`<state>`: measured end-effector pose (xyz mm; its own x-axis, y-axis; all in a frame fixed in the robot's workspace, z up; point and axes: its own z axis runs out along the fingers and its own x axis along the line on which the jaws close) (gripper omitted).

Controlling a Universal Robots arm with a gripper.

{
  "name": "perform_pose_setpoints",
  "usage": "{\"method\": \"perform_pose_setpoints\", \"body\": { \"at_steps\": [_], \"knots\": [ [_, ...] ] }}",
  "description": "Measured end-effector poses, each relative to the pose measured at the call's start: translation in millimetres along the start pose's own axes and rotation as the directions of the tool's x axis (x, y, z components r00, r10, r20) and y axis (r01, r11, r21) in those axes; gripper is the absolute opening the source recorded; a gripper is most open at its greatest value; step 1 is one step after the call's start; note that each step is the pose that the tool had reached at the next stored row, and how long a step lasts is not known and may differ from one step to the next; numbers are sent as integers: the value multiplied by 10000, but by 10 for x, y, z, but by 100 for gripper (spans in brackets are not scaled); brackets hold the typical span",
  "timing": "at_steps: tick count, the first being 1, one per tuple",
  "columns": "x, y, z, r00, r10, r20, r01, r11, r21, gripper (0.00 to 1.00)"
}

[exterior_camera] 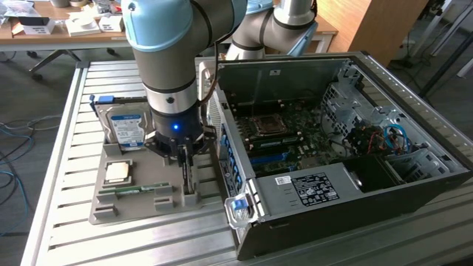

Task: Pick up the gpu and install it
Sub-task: 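Pick up the gpu and move the gpu toward the slot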

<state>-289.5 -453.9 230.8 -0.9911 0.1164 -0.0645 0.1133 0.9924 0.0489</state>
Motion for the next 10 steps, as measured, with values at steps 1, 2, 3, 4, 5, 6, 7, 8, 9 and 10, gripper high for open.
{"method": "perform_pose_setpoints", "body": {
  "at_steps": [1,2,3,4,5,6,7,8,9,10],
  "knots": [
    [1,0,0,10000,-59,-4,59,10000,-2,26],
    [0,0,1,9999,-170,-9,170,9999,-10,26],
    [0,0,1,9996,-299,-14,299,9996,-19,26],
    [0,0,2,9991,-430,-19,430,9991,-28,26],
    [0,0,3,9988,-495,-22,495,9988,-33,26],
    [0,0,3,9988,-496,-22,496,9988,-33,26],
    [0,0,2,9988,-497,-24,497,9988,-33,26],
    [0,0,2,9988,-497,-24,497,9988,-33,26],
    [0,0,2,9988,-497,-23,497,9988,-34,26],
    [0,0,2,9988,-497,-23,497,9988,-34,26]
  ]
}}
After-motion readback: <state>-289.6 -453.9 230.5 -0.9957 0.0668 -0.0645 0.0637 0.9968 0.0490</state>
